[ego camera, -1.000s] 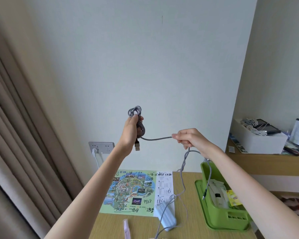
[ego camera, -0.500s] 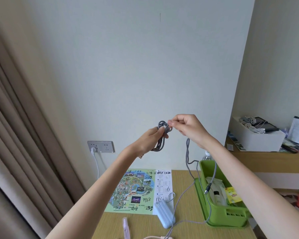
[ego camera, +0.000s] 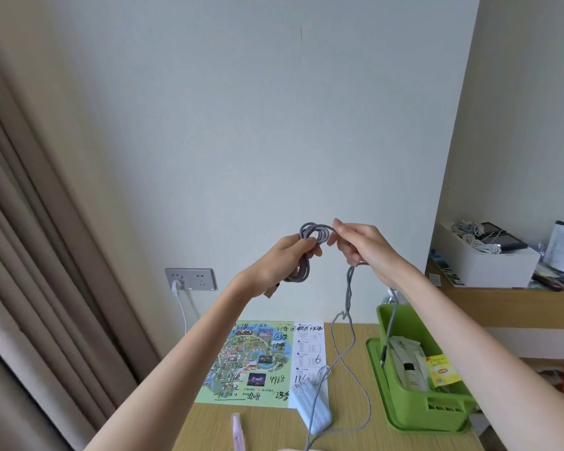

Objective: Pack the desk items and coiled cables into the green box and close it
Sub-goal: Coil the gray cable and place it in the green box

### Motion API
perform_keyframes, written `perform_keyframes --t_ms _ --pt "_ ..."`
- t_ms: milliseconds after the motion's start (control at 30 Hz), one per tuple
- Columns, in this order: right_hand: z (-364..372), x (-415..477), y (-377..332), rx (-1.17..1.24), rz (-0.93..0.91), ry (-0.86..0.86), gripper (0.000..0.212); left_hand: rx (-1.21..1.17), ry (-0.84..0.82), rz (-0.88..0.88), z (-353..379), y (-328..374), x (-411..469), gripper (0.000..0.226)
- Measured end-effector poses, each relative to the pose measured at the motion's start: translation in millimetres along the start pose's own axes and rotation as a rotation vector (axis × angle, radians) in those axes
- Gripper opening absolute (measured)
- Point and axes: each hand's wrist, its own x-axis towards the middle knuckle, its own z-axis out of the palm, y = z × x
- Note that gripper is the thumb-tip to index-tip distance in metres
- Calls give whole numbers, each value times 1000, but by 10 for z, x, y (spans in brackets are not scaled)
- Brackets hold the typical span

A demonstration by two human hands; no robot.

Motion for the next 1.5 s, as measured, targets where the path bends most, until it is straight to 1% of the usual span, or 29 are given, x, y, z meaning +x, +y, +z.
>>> perform_keyframes --t_ms 67,133,267,367,433,500,600,833,967,1100,1200,1267,1433,1500 --pt "-31 -13 49 8 18 -19 43 -46 47 17 -23 -7 14 32" --pt "-44 -21 67 10 23 -33 42 -95 95 33 -41 -13 36 33" --pt "-31 -38 48 -39 -8 -38 39 -257 259 59 -69 31 101 32" --pt "12 -33 -31 -65 -43 -17 39 -336 374 85 -56 95 168 32" --pt "52 -8 -118 -109 -90 26 39 -346 410 99 -24 147 207 32" --pt "83 23 -218 -148 -141 60 39 -357 402 114 -2 206 245 32" --pt "90 55 -341 -161 -170 70 40 -377 354 134 12 304 286 34" --pt "154 38 -414 -149 -127 -15 40 -329 234 158 124 417 280 37" --pt "171 1 -397 -155 -110 -64 40 -310 235 123 116 404 279 32" --pt "190 -9 -374 -122 -96 -106 41 -381 263 87 93 383 305 29" --pt "194 -5 -362 -112 -107 -119 42 -480 260 43 77 371 311 31" --pt "191 -8 -336 -112 -90 -149 41 -588 258 11 53 373 305 31" --pt "146 -61 -169 -105 -7 -203 44 -1112 309 55 -157 406 328 27" --pt "100 -80 -101 -120 6 -176 42 -1167 333 74 -257 383 323 27"
